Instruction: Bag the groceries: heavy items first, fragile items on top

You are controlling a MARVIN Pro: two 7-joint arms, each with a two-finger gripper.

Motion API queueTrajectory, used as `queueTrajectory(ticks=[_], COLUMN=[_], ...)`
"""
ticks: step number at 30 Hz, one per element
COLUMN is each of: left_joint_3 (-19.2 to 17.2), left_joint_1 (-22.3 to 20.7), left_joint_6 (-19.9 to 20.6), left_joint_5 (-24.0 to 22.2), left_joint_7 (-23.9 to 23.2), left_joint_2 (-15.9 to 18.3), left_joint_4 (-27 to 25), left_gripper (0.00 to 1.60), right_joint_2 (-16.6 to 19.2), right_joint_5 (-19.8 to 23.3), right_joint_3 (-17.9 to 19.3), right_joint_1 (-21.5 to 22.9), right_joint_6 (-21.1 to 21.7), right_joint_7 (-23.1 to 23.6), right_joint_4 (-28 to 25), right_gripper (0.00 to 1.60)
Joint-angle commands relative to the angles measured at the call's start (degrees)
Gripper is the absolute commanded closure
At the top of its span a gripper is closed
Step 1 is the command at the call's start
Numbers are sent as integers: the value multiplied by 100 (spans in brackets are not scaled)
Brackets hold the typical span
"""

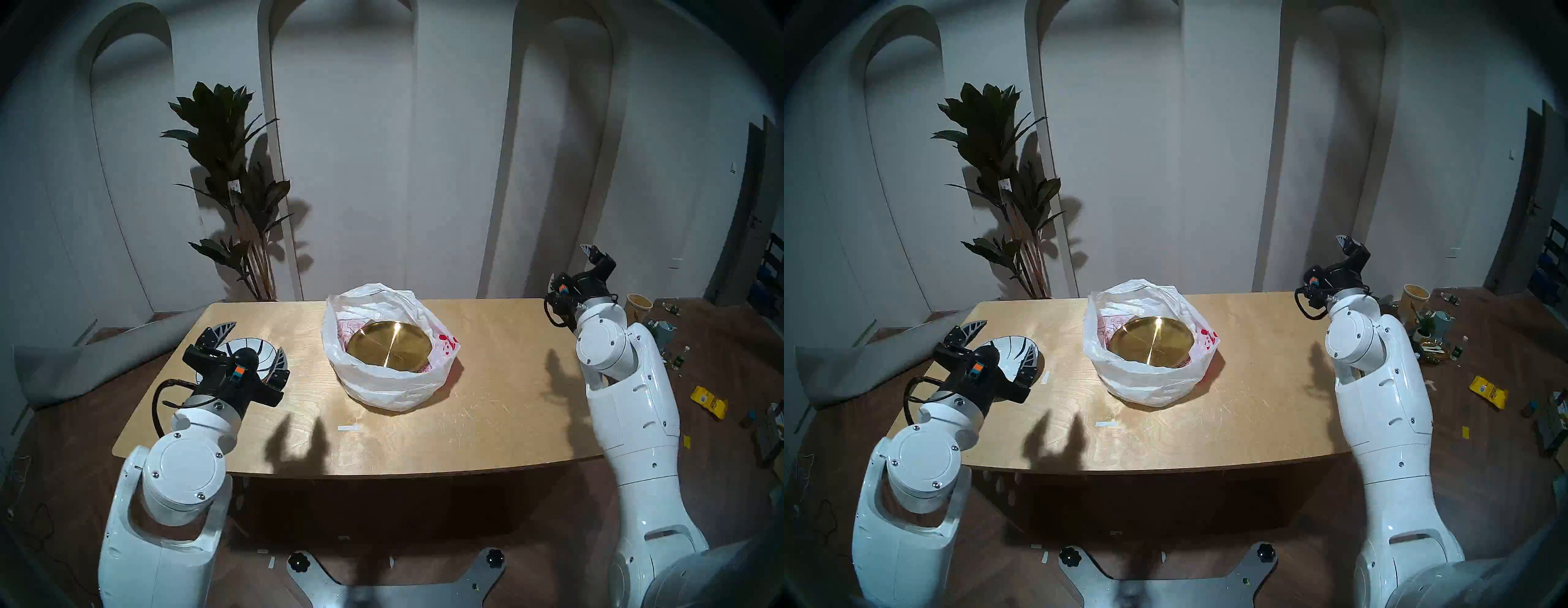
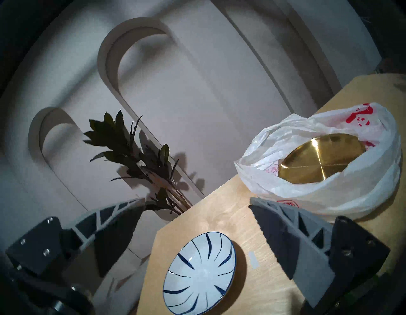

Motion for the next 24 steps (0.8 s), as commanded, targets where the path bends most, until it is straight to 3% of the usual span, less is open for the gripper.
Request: queueTrajectory(ticks=[1, 9, 12, 14, 17, 24], left_joint_3=[-535, -1491, -1721, -1975, -2207, -2035], left_joint_1=[360, 195, -309, -390, -488, -947], left_joint_6=[-135, -63, 99, 35, 63, 12], left_joint_5=[182, 145, 223, -11, -52, -186], left_joint_7=[-737, -1678, -1336, -1095, -1046, -1159], left_joint_2=[673, 1211, 1282, 1088, 1184, 1851], left_joint_4=[-204, 42, 348, 184, 89, -50], left_gripper=[0, 0, 0, 0, 0, 0], right_joint_2=[-34, -57, -68, -72, -77, -92], right_joint_5=[45, 93, 106, 114, 122, 146], right_joint_3=[55, 82, 93, 97, 101, 115], right_joint_1=[-39, -78, -87, -86, -84, -83], right_joint_6=[-92, -155, -187, -196, -204, -242], right_joint_7=[-180, -258, -302, -305, -308, -340], right_joint_4=[-94, -90, -91, -80, -67, -47], right_gripper=[0, 0, 0, 0, 0, 0])
